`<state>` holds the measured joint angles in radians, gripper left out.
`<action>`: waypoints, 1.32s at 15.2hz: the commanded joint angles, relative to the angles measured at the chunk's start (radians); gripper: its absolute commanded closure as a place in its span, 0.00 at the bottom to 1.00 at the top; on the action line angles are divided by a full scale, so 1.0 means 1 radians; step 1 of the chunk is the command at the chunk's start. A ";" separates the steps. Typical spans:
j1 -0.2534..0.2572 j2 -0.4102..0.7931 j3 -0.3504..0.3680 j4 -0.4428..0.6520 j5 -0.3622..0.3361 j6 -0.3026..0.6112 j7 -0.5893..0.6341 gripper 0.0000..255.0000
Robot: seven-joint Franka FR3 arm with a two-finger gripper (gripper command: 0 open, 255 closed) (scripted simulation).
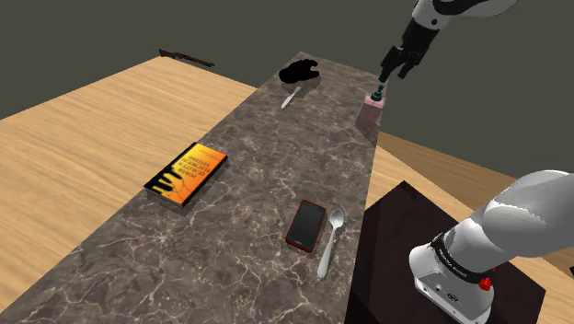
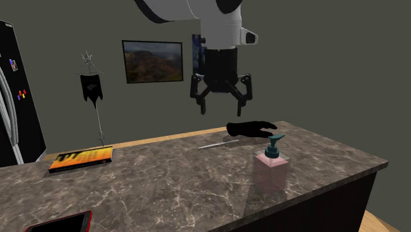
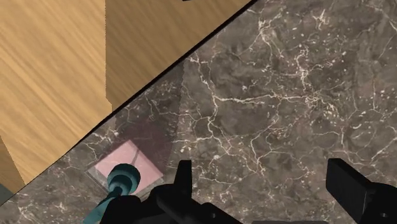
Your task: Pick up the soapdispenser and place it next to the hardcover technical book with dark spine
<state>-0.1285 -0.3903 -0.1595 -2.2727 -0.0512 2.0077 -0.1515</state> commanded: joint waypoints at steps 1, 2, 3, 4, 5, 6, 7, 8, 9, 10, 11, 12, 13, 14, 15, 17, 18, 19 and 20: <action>-0.012 0.058 -0.023 0.021 -0.007 0.042 -0.021 0.00; -0.017 0.087 -0.033 0.032 -0.008 0.061 -0.031 0.00; -0.022 0.116 -0.044 0.045 -0.009 0.080 -0.040 0.00; -0.028 0.146 -0.054 0.059 -0.009 0.097 -0.050 0.00; -0.033 0.176 -0.064 0.074 -0.008 0.115 -0.060 0.00; -0.038 0.206 -0.074 0.090 -0.006 0.131 -0.071 0.00; -0.043 0.237 -0.084 0.107 -0.003 0.147 -0.081 0.00; -0.049 0.268 -0.093 0.125 0.001 0.162 -0.092 0.00; -0.054 0.300 -0.102 0.144 0.006 0.176 -0.103 0.00; -0.060 0.331 -0.111 0.164 0.012 0.189 -0.115 0.00; -0.066 0.364 -0.119 0.185 0.018 0.201 -0.126 0.00; -0.073 0.396 -0.126 0.208 0.026 0.213 -0.138 0.00; -0.080 0.429 -0.133 0.231 0.034 0.224 -0.150 0.00; -0.086 0.456 -0.139 0.251 0.042 0.232 -0.160 0.00; -0.087 0.463 -0.138 0.247 0.045 0.243 -0.162 0.00; -0.089 0.479 -0.138 0.238 0.051 0.267 -0.166 0.00; -0.089 0.487 -0.138 0.234 0.054 0.279 -0.168 0.00; -0.090 0.495 -0.138 0.230 0.057 0.291 -0.170 0.00; -0.091 0.504 -0.138 0.226 0.061 0.302 -0.172 0.00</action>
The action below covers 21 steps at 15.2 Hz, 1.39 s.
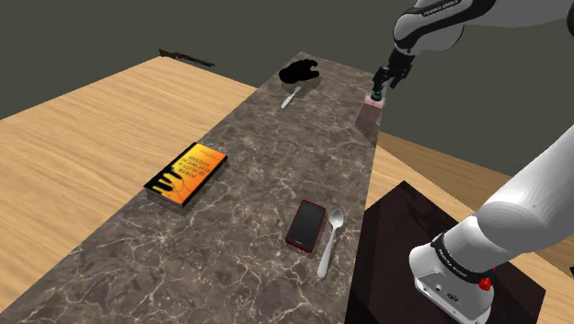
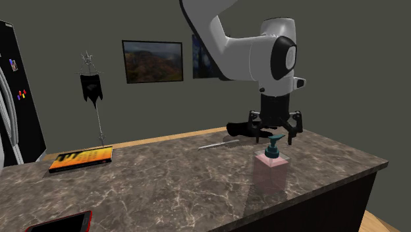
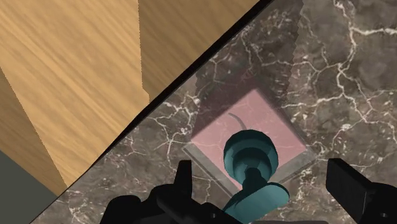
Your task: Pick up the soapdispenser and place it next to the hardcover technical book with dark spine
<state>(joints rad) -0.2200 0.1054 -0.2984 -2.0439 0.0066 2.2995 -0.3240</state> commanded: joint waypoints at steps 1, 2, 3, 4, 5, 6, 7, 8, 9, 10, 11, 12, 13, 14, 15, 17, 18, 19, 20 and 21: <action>0.000 0.017 0.001 -0.006 0.006 0.022 -0.002 0.00; -0.001 0.022 0.001 -0.008 0.008 0.029 -0.004 0.00; -0.001 0.022 0.001 -0.008 0.008 0.029 -0.004 0.00; -0.001 0.022 0.001 -0.008 0.008 0.029 -0.004 0.00; -0.001 0.022 0.001 -0.008 0.008 0.029 -0.004 0.00; -0.001 0.022 0.001 -0.008 0.008 0.029 -0.004 0.00; -0.001 0.022 0.001 -0.008 0.008 0.029 -0.004 0.00; -0.001 0.022 0.001 -0.008 0.008 0.029 -0.004 0.00; -0.001 0.022 0.001 -0.008 0.008 0.029 -0.004 0.00; -0.001 0.022 0.001 -0.008 0.008 0.029 -0.004 1.00; -0.001 0.022 0.001 -0.008 0.008 0.029 -0.004 1.00; -0.001 0.022 0.001 -0.008 0.008 0.029 -0.004 1.00; -0.001 0.022 0.001 -0.008 0.008 0.029 -0.004 1.00; -0.001 0.022 0.001 -0.008 0.008 0.029 -0.004 1.00; -0.001 0.022 0.001 -0.008 0.008 0.029 -0.004 1.00; -0.001 0.022 0.001 -0.008 0.008 0.029 -0.004 1.00; -0.001 0.022 0.001 -0.008 0.008 0.029 -0.004 1.00; -0.001 0.022 0.001 -0.008 0.008 0.029 -0.004 1.00; -0.001 0.015 0.001 -0.001 0.006 0.017 -0.002 1.00; 0.000 0.009 0.001 0.005 0.003 0.004 -0.001 1.00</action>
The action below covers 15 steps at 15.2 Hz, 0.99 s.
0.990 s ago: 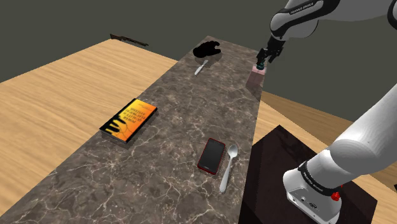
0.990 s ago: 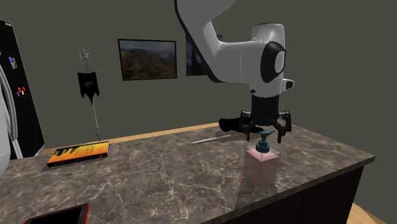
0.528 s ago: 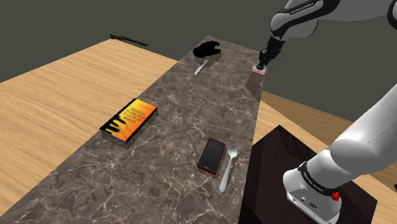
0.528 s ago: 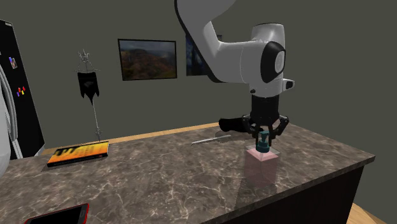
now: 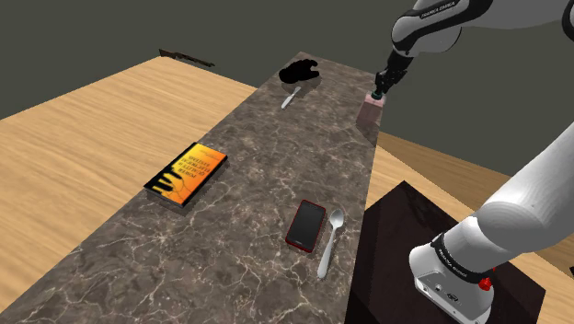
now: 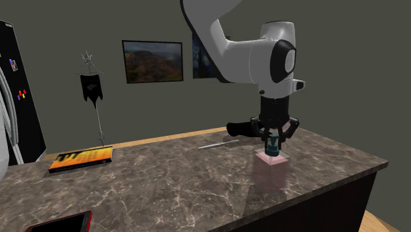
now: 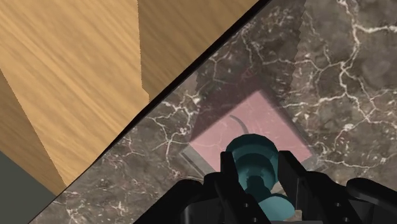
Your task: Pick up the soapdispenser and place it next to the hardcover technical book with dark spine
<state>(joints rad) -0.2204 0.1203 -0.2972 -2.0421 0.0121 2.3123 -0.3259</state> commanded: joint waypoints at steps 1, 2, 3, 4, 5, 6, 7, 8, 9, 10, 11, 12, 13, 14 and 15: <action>0.001 -0.012 -0.001 0.010 -0.005 -0.021 0.003 1.00; 0.001 -0.017 -0.001 0.017 -0.007 -0.034 0.004 1.00; 0.002 -0.023 -0.001 0.025 -0.009 -0.047 0.005 1.00; 0.002 -0.028 -0.001 0.032 -0.011 -0.059 0.006 1.00; 0.002 -0.033 -0.001 0.040 -0.013 -0.072 0.007 1.00; 0.003 -0.038 -0.002 0.048 -0.015 -0.085 0.008 1.00; 0.003 -0.043 -0.002 0.056 -0.016 -0.097 0.009 1.00; 0.003 -0.048 -0.002 0.065 -0.018 -0.110 0.010 1.00; 0.004 -0.052 -0.002 0.073 -0.019 -0.123 0.011 1.00; 0.004 -0.056 -0.002 0.082 -0.021 -0.136 0.012 1.00; 0.004 -0.060 -0.002 0.091 -0.022 -0.148 0.012 1.00; 0.004 -0.064 -0.002 0.100 -0.023 -0.161 0.013 1.00; 0.005 -0.067 -0.002 0.110 -0.025 -0.174 0.013 1.00; 0.005 -0.070 -0.002 0.120 -0.026 -0.187 0.014 1.00; 0.005 -0.073 -0.001 0.130 -0.027 -0.200 0.014 1.00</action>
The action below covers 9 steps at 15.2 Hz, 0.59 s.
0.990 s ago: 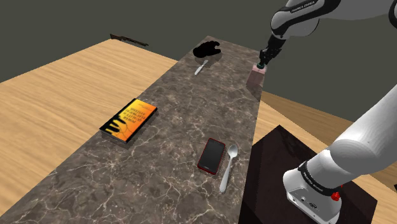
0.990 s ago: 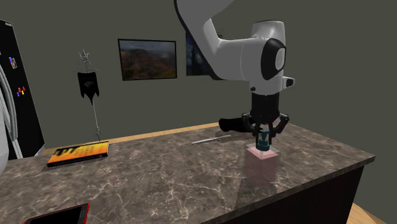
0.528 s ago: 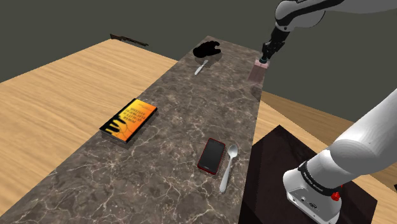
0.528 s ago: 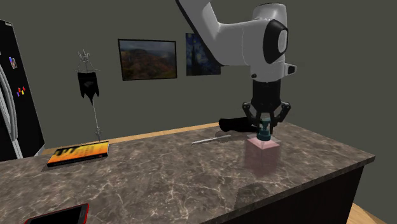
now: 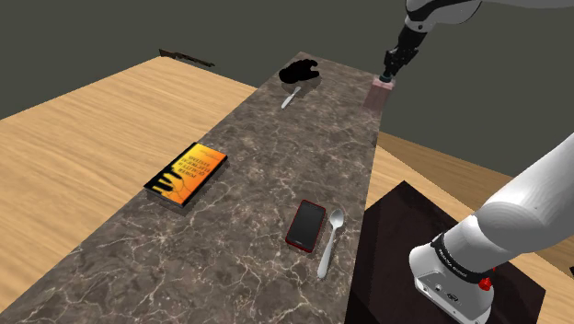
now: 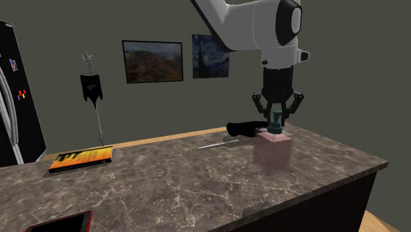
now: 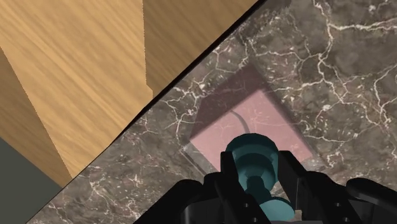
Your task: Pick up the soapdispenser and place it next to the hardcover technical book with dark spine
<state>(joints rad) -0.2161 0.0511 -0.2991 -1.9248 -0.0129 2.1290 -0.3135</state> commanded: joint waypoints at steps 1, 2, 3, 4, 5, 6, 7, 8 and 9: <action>0.001 -0.007 0.001 0.023 -0.003 -0.030 0.002 1.00; 0.001 -0.010 0.001 0.033 -0.003 -0.043 0.003 1.00; 0.001 -0.012 0.001 0.044 -0.004 -0.056 0.003 1.00; 0.001 -0.014 0.001 0.055 -0.005 -0.069 0.003 1.00; 0.002 -0.016 0.001 0.066 -0.005 -0.082 0.003 1.00; 0.002 -0.018 0.001 0.077 -0.006 -0.095 0.003 1.00; 0.002 -0.020 0.001 0.089 -0.006 -0.108 0.003 1.00; 0.002 -0.021 0.001 0.101 -0.007 -0.121 0.003 1.00; 0.002 -0.022 0.001 0.113 -0.007 -0.135 0.003 1.00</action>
<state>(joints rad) -0.2139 0.0294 -0.2978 -1.8239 -0.0199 2.0073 -0.3094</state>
